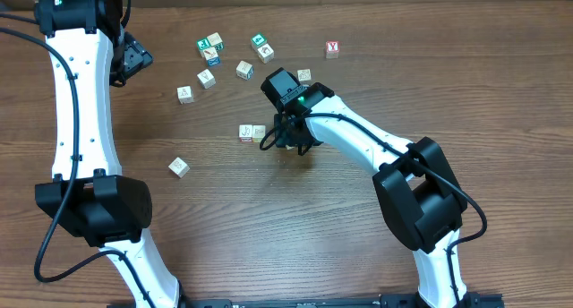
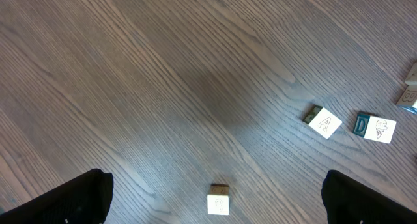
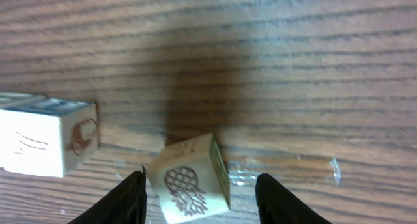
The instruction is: Form a horizontal line
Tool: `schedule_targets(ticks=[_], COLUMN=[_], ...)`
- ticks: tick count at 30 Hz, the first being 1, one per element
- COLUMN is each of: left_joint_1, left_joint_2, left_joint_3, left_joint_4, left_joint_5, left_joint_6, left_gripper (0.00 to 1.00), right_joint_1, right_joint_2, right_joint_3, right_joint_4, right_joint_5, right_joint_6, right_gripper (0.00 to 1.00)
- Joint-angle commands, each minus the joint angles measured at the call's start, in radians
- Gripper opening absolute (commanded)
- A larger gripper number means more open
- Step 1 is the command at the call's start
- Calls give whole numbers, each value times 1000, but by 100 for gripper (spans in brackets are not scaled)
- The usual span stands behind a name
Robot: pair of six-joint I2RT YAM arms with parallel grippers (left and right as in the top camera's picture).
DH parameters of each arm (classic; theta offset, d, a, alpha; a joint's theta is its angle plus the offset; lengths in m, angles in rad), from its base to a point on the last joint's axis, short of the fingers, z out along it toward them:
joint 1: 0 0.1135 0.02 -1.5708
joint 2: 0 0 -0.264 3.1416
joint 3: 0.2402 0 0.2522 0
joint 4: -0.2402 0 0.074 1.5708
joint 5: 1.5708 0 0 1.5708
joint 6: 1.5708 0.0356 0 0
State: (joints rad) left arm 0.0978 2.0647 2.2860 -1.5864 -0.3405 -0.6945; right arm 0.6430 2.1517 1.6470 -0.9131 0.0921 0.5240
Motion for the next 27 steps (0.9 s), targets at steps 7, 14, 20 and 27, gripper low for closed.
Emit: schedule_targets(ticks=[7, 14, 20, 27], left_joint_1=[-6, -6, -6, -6], left_joint_2=[-8, -8, -8, -8], left_joint_3=[13, 13, 13, 13], left_joint_4=[-2, -2, -2, -2], left_joint_5=[-2, -2, -2, -2], left_joint_6=[22, 22, 22, 22], left_gripper=[100, 100, 100, 100], right_joint_1=[2, 3, 3, 3], right_joint_2=[5, 5, 5, 5], right_joint_3=[-4, -4, -4, -4], right_joint_4=[-8, 20, 52, 72], right_joint_5=[-8, -8, -8, -41], right_joint_6=[4, 4, 9, 34], right_gripper=[33, 25, 25, 25])
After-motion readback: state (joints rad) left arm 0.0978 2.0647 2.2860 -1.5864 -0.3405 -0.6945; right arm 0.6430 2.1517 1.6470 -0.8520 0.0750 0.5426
